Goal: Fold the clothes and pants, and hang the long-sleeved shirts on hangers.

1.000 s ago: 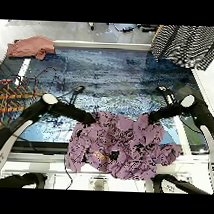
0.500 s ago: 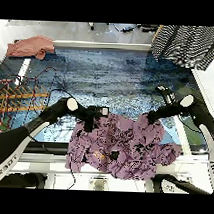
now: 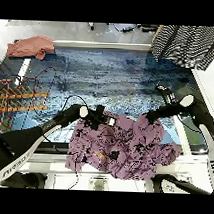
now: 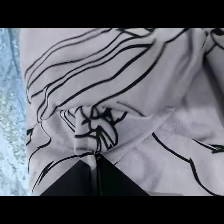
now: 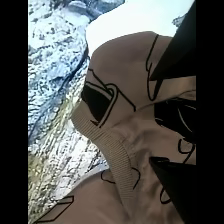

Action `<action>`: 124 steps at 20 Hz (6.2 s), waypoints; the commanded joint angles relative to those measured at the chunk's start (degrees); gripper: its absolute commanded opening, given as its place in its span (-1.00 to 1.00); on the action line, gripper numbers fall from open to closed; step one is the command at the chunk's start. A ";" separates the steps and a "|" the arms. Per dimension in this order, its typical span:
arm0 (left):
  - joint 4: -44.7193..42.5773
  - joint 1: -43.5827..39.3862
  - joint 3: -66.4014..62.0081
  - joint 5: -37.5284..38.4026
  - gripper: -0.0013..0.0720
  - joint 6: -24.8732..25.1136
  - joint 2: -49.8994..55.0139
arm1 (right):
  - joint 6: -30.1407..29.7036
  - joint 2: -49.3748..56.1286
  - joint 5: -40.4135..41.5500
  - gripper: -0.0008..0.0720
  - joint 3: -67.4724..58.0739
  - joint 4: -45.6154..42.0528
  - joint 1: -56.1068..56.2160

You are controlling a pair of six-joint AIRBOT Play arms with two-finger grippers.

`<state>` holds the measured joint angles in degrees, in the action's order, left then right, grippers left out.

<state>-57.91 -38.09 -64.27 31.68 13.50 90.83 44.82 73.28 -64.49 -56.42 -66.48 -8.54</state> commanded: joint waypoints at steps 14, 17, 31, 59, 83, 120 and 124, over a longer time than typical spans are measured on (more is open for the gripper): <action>-20.33 18.16 -0.04 27.65 -0.89 -42.34 -20.31 | -12.48 1.29 1.20 0.61 -0.11 8.04 0.02; -19.61 23.02 -0.04 28.61 -0.89 -58.38 -20.04 | -12.79 2.78 3.67 0.61 -0.11 7.63 0.02; -14.43 24.50 -0.04 29.64 -0.88 -58.29 -20.04 | -6.75 10.97 12.48 0.60 -2.12 10.75 2.40; -1.64 26.36 1.40 38.86 0.37 -64.15 -32.15 | -6.40 -26.29 -24.17 -0.90 -4.63 2.10 9.25; 2.51 5.92 3.78 12.17 -0.22 -15.58 -5.03 | -5.20 -26.49 -16.00 -0.89 -4.11 5.01 9.25; 2.49 6.78 3.76 10.93 -0.89 -15.61 -17.94 | -27.93 16.06 5.40 0.54 -9.27 9.40 11.61; 2.47 7.10 3.76 10.69 -0.89 -15.65 -17.94 | -27.98 16.31 3.89 -0.89 -9.31 7.85 13.29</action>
<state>-55.42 -31.27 -60.49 42.63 -2.13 72.93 16.91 88.92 -59.96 -65.32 -57.76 3.77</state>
